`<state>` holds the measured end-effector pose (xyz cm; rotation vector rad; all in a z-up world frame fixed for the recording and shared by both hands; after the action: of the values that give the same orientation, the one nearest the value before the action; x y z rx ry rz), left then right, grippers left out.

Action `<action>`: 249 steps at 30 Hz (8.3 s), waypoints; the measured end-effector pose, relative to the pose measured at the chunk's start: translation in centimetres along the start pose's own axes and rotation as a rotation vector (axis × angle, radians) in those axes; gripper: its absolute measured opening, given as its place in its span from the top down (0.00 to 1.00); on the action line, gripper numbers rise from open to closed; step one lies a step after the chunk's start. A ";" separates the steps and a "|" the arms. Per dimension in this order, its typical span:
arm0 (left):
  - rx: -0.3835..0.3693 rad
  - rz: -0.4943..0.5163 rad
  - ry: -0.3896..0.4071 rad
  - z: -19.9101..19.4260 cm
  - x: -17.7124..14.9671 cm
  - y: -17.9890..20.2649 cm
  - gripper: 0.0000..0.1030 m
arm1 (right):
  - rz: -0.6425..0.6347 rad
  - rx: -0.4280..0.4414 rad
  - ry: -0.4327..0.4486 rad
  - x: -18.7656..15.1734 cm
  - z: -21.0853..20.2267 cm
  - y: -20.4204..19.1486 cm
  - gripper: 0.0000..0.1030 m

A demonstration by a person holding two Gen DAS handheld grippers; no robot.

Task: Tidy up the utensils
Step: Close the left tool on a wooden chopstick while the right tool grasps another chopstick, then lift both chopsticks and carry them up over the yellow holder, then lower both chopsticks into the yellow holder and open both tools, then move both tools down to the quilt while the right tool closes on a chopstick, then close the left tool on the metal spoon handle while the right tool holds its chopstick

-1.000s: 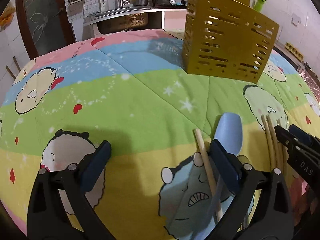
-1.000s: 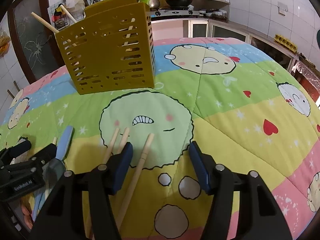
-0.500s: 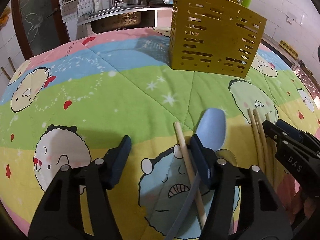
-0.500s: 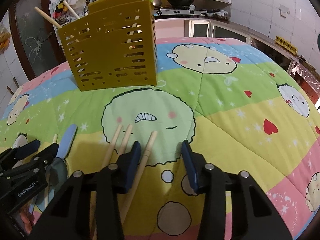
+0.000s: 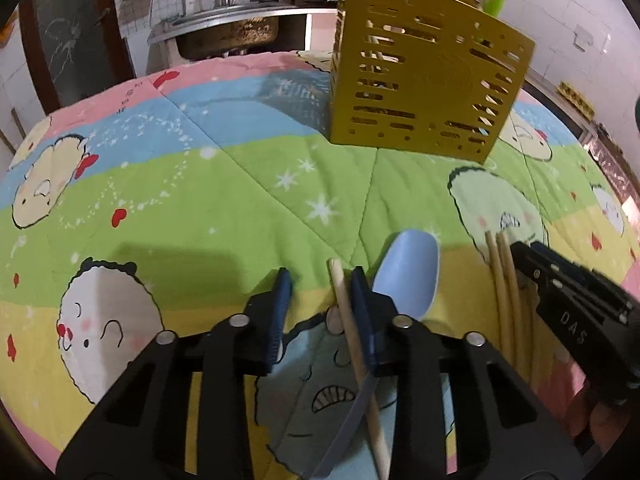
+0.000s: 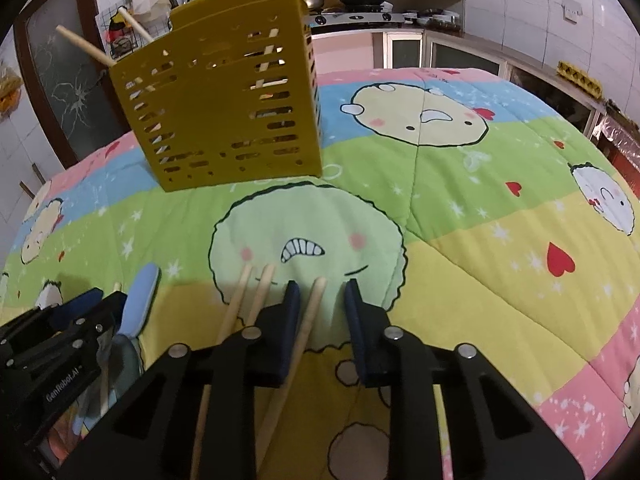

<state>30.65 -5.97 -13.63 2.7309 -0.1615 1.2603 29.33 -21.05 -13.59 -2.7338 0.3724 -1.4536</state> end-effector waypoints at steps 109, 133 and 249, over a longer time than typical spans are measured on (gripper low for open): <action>-0.093 -0.021 0.900 -17.9 34.6 4.7 0.96 | -0.026 0.095 0.790 31.7 -13.6 -2.6 0.94; -0.010 -0.058 0.617 -4.6 28.4 1.0 0.39 | -0.065 0.047 0.515 25.4 -1.4 -0.9 0.46; -0.073 0.100 0.025 -2.8 -2.8 4.8 0.66 | 0.002 0.047 -0.054 -1.3 -3.2 2.9 0.91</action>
<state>25.97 -10.15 -13.60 2.6746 -0.3380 1.2856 25.44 -23.27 -13.18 -2.7277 0.3349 -1.3667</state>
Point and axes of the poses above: each gripper's, at about its wrist camera, not at the fingertips, and z roughly the way its jaws point, y to its right, x to its top, the point moved 10 cm from there along z, roughly the way its jaws point, and after that the axes turned 15 degrees about y, right-handed, at the moved point
